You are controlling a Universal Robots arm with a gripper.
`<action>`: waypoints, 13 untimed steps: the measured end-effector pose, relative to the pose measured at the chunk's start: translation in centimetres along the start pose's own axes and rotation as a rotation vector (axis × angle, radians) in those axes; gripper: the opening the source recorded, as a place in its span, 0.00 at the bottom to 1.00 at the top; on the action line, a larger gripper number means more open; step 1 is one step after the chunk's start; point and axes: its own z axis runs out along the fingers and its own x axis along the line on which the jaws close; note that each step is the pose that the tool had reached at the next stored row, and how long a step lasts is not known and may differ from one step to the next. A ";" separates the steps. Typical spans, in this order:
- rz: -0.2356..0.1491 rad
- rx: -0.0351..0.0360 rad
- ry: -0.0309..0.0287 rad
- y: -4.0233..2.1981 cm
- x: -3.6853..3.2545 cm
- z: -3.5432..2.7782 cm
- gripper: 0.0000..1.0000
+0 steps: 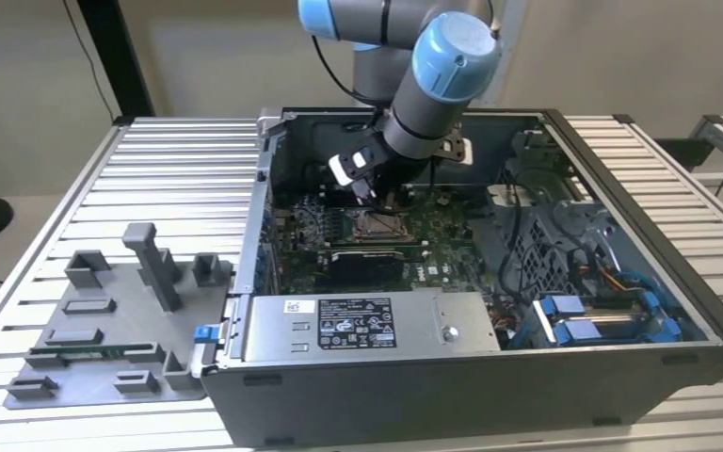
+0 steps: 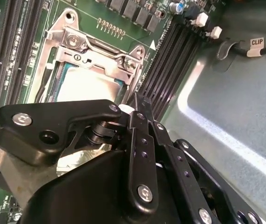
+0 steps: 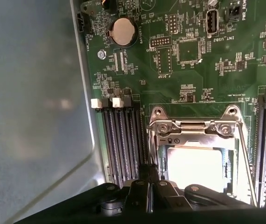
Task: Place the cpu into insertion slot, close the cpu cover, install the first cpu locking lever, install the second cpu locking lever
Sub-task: 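Install the first cpu locking lever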
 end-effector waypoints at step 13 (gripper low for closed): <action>-0.018 0.0058 0.0025 0.37 -0.11 0.32 0.00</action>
